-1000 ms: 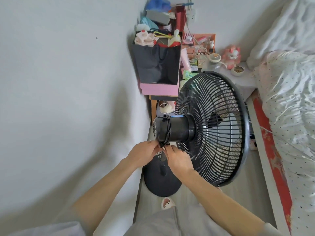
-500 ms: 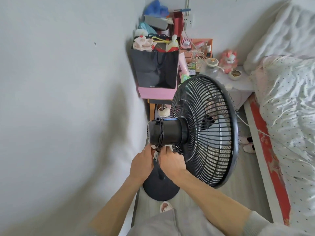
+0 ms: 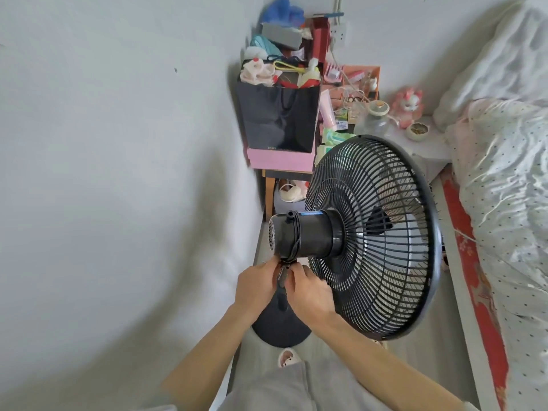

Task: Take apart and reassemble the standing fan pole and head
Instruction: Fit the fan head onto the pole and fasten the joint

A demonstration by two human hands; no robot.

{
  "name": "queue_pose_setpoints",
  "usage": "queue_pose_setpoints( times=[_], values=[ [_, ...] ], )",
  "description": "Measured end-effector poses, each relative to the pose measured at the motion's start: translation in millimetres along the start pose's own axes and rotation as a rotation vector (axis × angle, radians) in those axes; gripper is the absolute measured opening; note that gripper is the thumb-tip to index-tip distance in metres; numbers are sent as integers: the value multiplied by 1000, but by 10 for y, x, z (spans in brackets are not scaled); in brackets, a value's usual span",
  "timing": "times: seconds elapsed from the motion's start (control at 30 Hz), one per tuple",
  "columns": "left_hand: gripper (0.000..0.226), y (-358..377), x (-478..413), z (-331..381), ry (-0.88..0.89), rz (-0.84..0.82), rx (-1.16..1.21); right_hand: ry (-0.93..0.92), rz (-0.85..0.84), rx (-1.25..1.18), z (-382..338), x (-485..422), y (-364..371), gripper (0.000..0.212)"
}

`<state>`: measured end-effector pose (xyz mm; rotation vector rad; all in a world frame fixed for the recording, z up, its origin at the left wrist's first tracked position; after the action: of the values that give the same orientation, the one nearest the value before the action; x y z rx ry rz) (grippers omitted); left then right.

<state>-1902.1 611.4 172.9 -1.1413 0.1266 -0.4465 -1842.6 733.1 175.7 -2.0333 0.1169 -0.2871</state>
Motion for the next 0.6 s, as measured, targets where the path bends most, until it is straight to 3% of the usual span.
queue_pose_setpoints(
  times=[0.17,0.37,0.6],
  values=[
    [63,219,206,52,-43,-83,72,48,-31,-124,7,30,-10,28],
    [37,6,100,-132,-43,-19,90,29,-68,-115,41,81,-7,33],
    [32,-98,31,-204,-129,-13,178,2,-118,-133,4,133,-30,37]
  ],
)
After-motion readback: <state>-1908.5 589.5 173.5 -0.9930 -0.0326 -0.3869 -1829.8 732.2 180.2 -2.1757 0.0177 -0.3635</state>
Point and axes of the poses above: each hand's wrist, its own x-axis away from the middle knuckle, its own y-axis out of the palm, z = x × y, the point moved 1 cm from there along -x, towards the middle knuckle, and after that the axes turned 2 degrees about x, right-handed, at the moved point
